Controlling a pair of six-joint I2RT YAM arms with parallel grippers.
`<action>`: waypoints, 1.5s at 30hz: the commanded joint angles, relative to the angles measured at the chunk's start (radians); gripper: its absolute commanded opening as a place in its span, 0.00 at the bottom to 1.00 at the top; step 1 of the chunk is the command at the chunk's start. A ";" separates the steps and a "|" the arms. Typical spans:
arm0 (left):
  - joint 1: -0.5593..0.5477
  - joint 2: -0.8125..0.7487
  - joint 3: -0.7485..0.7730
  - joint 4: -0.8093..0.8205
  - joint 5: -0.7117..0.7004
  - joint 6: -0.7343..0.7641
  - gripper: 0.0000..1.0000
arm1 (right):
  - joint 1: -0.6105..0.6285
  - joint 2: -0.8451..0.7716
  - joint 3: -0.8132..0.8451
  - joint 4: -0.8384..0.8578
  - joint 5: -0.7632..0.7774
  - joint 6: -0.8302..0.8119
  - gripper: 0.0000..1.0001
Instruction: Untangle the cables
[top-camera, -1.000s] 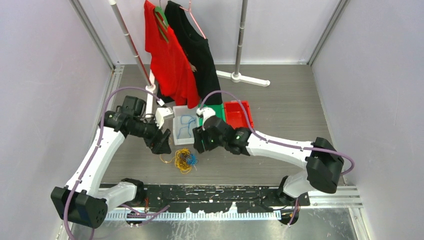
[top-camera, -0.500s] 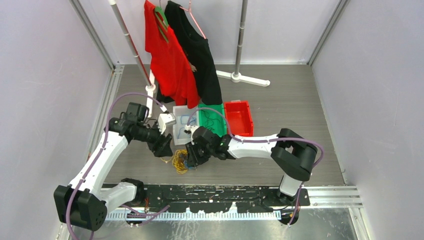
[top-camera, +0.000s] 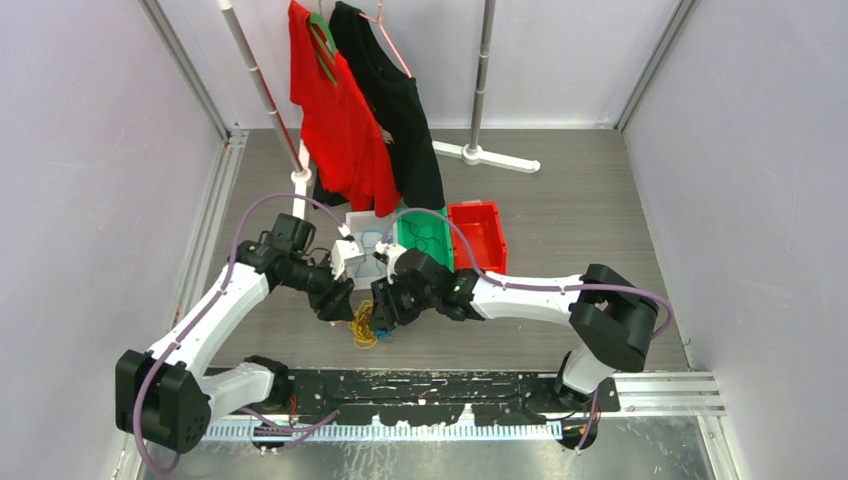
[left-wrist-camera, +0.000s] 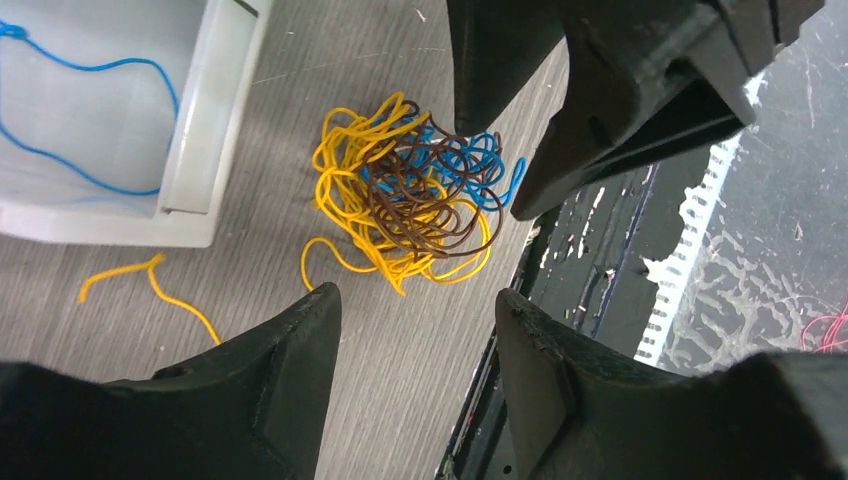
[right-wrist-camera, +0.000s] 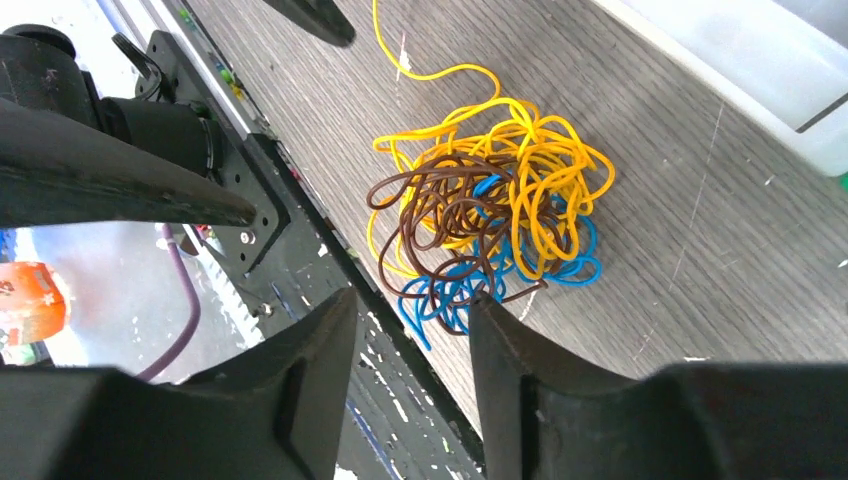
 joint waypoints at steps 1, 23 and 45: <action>-0.042 0.028 -0.029 0.108 0.017 0.013 0.59 | 0.005 -0.016 0.016 0.011 0.012 0.018 0.54; -0.144 0.108 -0.120 0.285 -0.080 0.006 0.29 | 0.108 0.016 -0.018 0.101 0.170 0.074 0.36; -0.139 -0.043 -0.156 0.147 -0.407 0.212 0.00 | 0.116 -0.236 -0.120 -0.164 0.329 0.066 0.01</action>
